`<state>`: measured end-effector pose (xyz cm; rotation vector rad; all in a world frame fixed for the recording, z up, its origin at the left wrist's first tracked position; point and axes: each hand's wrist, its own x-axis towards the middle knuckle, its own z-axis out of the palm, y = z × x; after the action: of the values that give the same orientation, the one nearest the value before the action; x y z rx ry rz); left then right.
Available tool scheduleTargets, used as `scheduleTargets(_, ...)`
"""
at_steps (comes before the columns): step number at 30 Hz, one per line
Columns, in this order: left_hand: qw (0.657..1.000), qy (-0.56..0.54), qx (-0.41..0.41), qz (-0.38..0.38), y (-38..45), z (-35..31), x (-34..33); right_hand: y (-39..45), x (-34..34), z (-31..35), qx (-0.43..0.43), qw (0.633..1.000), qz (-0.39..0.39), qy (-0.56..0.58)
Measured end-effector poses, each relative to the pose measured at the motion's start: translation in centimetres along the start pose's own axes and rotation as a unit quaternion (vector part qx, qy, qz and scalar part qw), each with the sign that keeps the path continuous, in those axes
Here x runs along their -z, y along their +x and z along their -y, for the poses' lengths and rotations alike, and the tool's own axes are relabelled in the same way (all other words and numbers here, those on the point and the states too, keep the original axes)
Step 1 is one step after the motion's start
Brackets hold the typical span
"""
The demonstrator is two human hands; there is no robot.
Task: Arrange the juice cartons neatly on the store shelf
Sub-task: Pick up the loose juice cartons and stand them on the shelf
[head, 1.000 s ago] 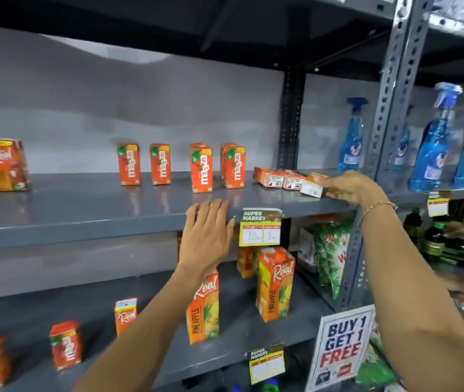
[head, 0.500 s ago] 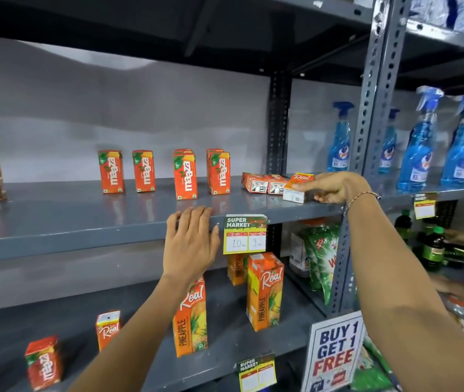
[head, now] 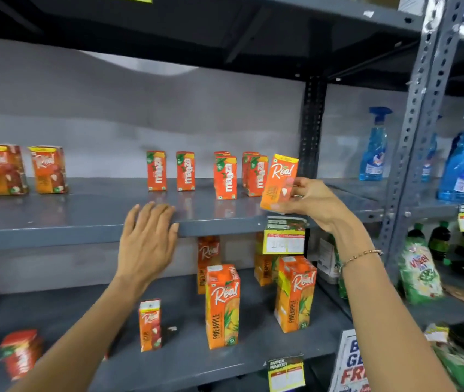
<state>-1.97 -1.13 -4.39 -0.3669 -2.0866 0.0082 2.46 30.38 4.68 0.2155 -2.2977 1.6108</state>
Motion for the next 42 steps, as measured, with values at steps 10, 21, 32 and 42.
scheduleTargets(10,0.994,0.049,0.094,0.031,-6.7,19.8,4.6,2.0,-21.1,6.4,0.042,0.991,0.116,0.058)
scheduleTargets(21,0.997,0.038,0.056,0.034,-8.6,32.5,7.0,7.0,-40.3,12.7,0.027,0.998,0.057,-0.020)
scheduleTargets(32,0.995,0.088,-0.004,-0.041,-8.7,33.9,5.5,11.0,-47.6,14.0,0.009,0.992,0.055,-0.117)
scheduleTargets(42,0.994,0.090,0.009,-0.061,-9.1,33.9,4.8,10.3,-47.6,13.5,0.033,0.984,0.102,-0.143)
